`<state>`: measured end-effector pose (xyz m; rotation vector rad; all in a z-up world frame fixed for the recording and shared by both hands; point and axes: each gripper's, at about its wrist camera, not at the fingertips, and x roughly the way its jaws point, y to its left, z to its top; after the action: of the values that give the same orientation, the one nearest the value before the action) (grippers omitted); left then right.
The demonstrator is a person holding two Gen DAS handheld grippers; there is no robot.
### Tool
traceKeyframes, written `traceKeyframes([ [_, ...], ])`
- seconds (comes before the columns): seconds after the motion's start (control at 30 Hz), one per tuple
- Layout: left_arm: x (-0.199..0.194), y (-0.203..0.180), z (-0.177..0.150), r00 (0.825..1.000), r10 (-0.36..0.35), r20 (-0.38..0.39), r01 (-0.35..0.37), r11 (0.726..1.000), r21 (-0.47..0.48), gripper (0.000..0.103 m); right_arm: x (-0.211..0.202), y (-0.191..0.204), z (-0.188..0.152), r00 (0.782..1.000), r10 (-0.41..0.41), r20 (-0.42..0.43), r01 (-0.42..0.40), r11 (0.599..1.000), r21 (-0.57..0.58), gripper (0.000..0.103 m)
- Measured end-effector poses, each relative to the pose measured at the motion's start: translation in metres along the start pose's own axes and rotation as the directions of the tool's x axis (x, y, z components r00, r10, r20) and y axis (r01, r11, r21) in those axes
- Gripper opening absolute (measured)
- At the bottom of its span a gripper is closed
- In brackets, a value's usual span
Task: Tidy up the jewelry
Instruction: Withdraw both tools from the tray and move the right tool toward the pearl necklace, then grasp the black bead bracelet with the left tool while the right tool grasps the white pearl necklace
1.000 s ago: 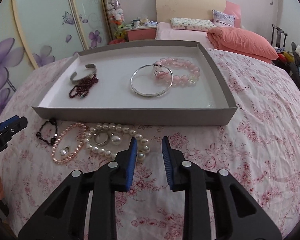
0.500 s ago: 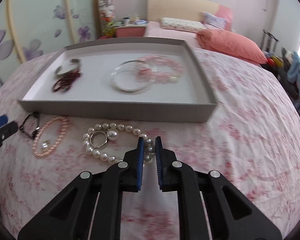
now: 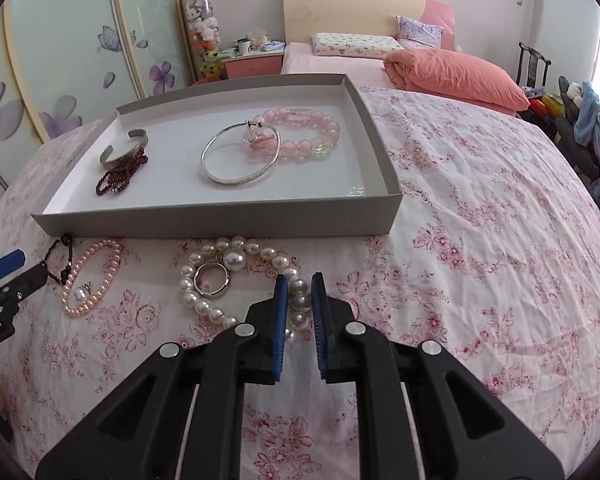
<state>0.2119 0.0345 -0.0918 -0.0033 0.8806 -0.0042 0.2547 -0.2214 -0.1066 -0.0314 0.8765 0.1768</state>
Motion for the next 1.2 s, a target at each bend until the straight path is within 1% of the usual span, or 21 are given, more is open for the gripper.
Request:
traceKeyframes([
  [0.13, 0.001, -0.002, 0.0, 1.0, -0.003, -0.001, 0.003, 1.0, 0.001, 0.071, -0.003, -0.003, -0.001, 1.0, 0.022, 0.016, -0.022, 0.999, 0.027, 0.014],
  [0.2, 0.002, -0.003, 0.0, 1.0, -0.003, -0.003, 0.003, 1.0, 0.004, 0.071, -0.002, -0.001, -0.001, 1.0, 0.015, 0.008, -0.015, 1.0, 0.007, 0.014],
  [0.27, 0.003, -0.004, -0.001, 1.0, -0.004, -0.007, 0.004, 1.0, 0.006, 0.071, -0.001, 0.001, -0.002, 1.0, 0.018, 0.003, -0.018, 1.0, -0.004, 0.022],
  [0.33, 0.002, -0.004, -0.001, 1.0, -0.004, -0.006, 0.004, 1.0, 0.007, 0.071, -0.001, 0.004, -0.002, 1.0, 0.019, 0.001, -0.019, 1.0, -0.017, 0.027],
  [0.43, 0.003, -0.004, -0.001, 1.0, -0.005, -0.007, 0.005, 1.0, 0.008, 0.071, -0.001, 0.006, -0.002, 1.0, 0.023, 0.0, -0.023, 0.999, -0.03, 0.027],
  [0.5, 0.003, -0.004, -0.001, 1.0, -0.005, -0.009, 0.005, 1.0, 0.009, 0.071, -0.001, 0.006, -0.002, 1.0, 0.02, -0.001, -0.02, 0.999, -0.032, 0.027],
  [0.53, 0.004, -0.004, -0.001, 1.0, -0.004, -0.011, 0.004, 1.0, 0.011, 0.071, 0.0, 0.006, -0.001, 1.0, 0.015, -0.002, -0.015, 0.999, -0.034, 0.025],
  [0.57, 0.004, -0.005, 0.0, 1.0, -0.004, -0.012, 0.004, 1.0, 0.013, 0.071, 0.0, 0.007, -0.001, 1.0, 0.002, 0.0, -0.002, 0.999, -0.039, 0.015],
  [0.6, 0.004, -0.005, 0.0, 1.0, -0.002, -0.013, 0.002, 1.0, 0.015, 0.071, 0.0, 0.007, -0.001, 1.0, -0.015, 0.001, 0.015, 0.999, -0.043, 0.012],
  [0.67, 0.005, -0.006, 0.0, 1.0, 0.001, -0.015, 0.0, 1.0, 0.02, 0.071, 0.0, 0.002, 0.0, 0.999, -0.044, 0.002, 0.044, 0.999, -0.028, 0.011],
  [0.77, 0.006, -0.009, 0.001, 1.0, 0.004, -0.02, -0.003, 1.0, 0.029, 0.071, 0.0, -0.008, 0.0, 0.999, -0.034, 0.001, 0.034, 0.999, 0.016, 0.011],
  [0.87, 0.008, -0.011, 0.001, 1.0, 0.008, -0.025, -0.007, 0.999, 0.031, 0.071, 0.001, -0.008, 0.001, 0.999, -0.037, 0.001, 0.037, 0.999, 0.012, 0.011],
  [0.93, 0.009, -0.011, 0.003, 1.0, 0.01, -0.022, -0.009, 1.0, 0.018, 0.071, 0.001, -0.006, 0.001, 0.999, -0.042, 0.001, 0.042, 0.999, 0.006, 0.011],
  [1.0, 0.01, -0.007, 0.004, 1.0, -0.003, -0.02, 0.003, 1.0, -0.014, 0.07, 0.002, -0.006, 0.002, 0.999, -0.037, 0.0, 0.037, 0.999, 0.009, 0.011],
  [1.07, 0.011, -0.003, 0.006, 1.0, -0.02, -0.024, 0.019, 0.999, -0.046, 0.066, 0.001, -0.006, 0.001, 0.999, -0.034, 0.0, 0.034, 0.999, 0.01, 0.011],
  [1.1, 0.014, -0.001, 0.008, 0.999, -0.023, -0.032, 0.021, 0.998, -0.063, 0.062, 0.001, -0.007, 0.001, 0.999, -0.034, 0.0, 0.034, 0.999, 0.01, 0.011],
  [1.13, 0.014, -0.001, 0.009, 1.0, -0.013, -0.029, 0.011, 0.998, -0.065, 0.06, 0.001, -0.007, 0.001, 0.999, -0.034, 0.0, 0.034, 0.999, 0.009, 0.011],
  [1.2, 0.014, -0.003, 0.008, 0.999, 0.017, -0.03, -0.019, 0.999, -0.047, 0.05, 0.001, -0.007, 0.001, 0.999, -0.032, 0.0, 0.032, 0.999, 0.009, 0.011],
])
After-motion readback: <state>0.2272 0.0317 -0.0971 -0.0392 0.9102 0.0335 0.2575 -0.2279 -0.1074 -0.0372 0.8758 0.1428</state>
